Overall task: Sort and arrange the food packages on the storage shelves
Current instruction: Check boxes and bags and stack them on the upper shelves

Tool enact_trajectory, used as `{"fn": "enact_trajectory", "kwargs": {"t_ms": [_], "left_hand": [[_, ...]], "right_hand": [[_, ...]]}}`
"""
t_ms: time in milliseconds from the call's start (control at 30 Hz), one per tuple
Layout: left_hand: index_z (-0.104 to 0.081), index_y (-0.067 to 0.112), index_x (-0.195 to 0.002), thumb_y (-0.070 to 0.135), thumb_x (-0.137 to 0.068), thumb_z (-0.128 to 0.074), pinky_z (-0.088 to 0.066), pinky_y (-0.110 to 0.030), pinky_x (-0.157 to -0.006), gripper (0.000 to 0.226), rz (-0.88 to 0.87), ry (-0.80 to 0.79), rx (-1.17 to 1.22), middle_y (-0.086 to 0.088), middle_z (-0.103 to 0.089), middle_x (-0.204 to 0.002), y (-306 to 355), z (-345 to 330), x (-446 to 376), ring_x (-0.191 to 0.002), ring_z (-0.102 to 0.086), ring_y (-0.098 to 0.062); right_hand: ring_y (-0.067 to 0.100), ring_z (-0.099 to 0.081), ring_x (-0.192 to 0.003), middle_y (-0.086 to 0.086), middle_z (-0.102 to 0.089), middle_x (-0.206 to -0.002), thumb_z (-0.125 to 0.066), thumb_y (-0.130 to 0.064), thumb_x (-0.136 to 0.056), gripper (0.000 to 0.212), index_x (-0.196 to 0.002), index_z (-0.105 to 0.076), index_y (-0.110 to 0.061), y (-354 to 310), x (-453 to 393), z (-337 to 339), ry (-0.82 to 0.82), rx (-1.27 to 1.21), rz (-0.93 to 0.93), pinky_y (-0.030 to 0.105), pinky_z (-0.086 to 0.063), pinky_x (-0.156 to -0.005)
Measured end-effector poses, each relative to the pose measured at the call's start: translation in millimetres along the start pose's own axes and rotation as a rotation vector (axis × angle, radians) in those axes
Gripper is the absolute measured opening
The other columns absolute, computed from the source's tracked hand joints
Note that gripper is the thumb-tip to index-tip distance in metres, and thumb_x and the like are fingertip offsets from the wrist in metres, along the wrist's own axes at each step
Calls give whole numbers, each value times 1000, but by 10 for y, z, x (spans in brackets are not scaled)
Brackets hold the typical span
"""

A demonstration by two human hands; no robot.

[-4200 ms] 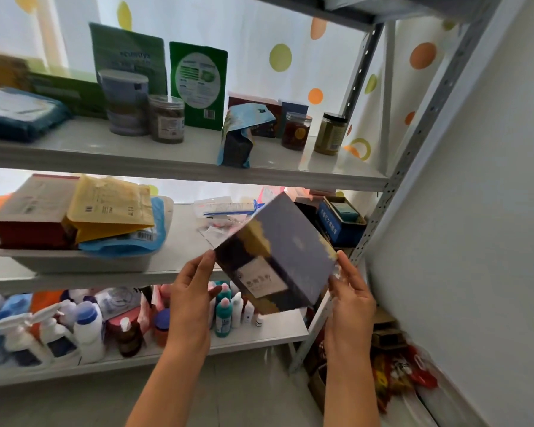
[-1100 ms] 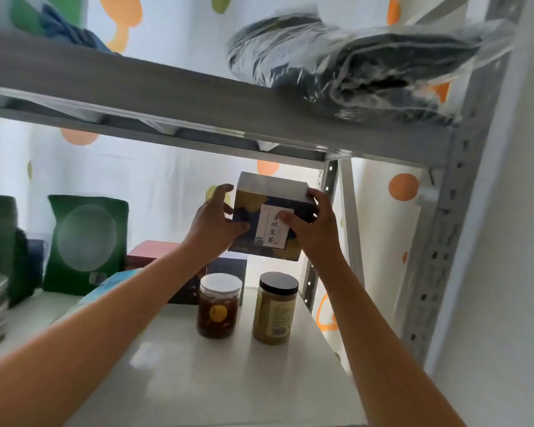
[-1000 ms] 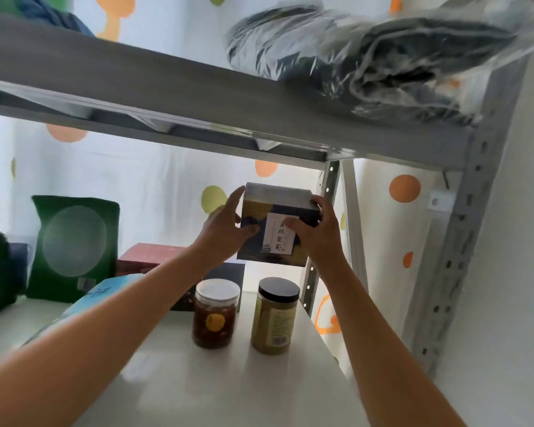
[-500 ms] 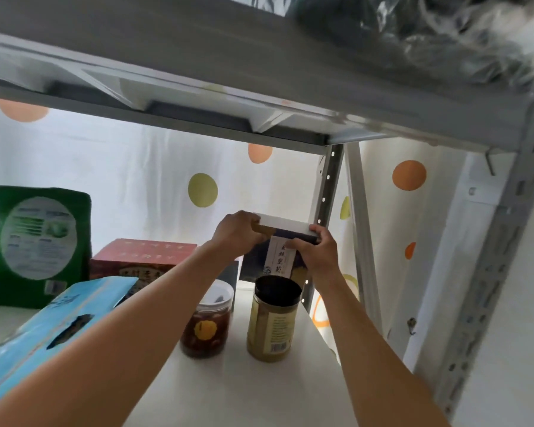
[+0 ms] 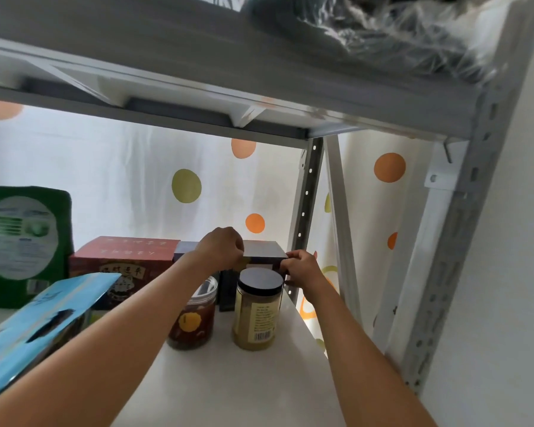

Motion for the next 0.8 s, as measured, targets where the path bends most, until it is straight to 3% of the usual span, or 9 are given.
{"fn": "enact_trajectory", "kwargs": {"t_ms": [100,233,367,567,800], "left_hand": [[-75,13,-87,19,-82,-66,-43,-21,-58,11,-1,5,-23,0,-71,-83,16,21,78,-81,-67,-18],[-69,14,-115,21,-91,-59,-45,-24,-79,28,-31,90,-103,-3,-67,-118,164,128,283,-105,-63,-19],[-63,18,-127,25,-97,-56,-45,-30,-98,32,-96,198,-160,-1,-59,-136,449,245,743,-122,-56,-19],[-67,18,-115,22,-97,-51,-48,-38,-99,24,-181,366,-195,1,-62,-127,701,335,1856,-119,-52,-18],[-73,15,-106,10,-88,-66,-51,-37,-91,20,-193,509,-98,-1,-68,-113,262,134,3433,-108,-60,-21]], "right_hand": [[25,-58,-102,5,-58,-100,-58,-2,-92,26,-118,-59,-5,-103,44,55,6,133,61,36,-56,-87],[30,-55,-123,12,-59,-131,-54,-2,-94,39,-132,-55,-5,-330,214,142,56,294,205,37,-51,-102],[27,-54,-128,10,-58,-138,-59,-5,-93,40,-133,-56,-10,-529,627,178,49,434,400,30,-46,-100],[22,-53,-125,5,-60,-132,-61,-6,-85,40,-124,-62,-15,-465,1507,133,84,500,688,39,-46,-109],[22,-55,-118,7,-66,-119,-63,0,-84,22,-103,-73,-8,76,2814,-234,3,409,867,26,-39,-102]]}}
Point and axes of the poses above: each hand's wrist, its own x-axis away from the middle knuckle, its own z-axis out of the back of the hand, y = z × x, the point moved 2 cm from there along -x, towards the middle knuckle
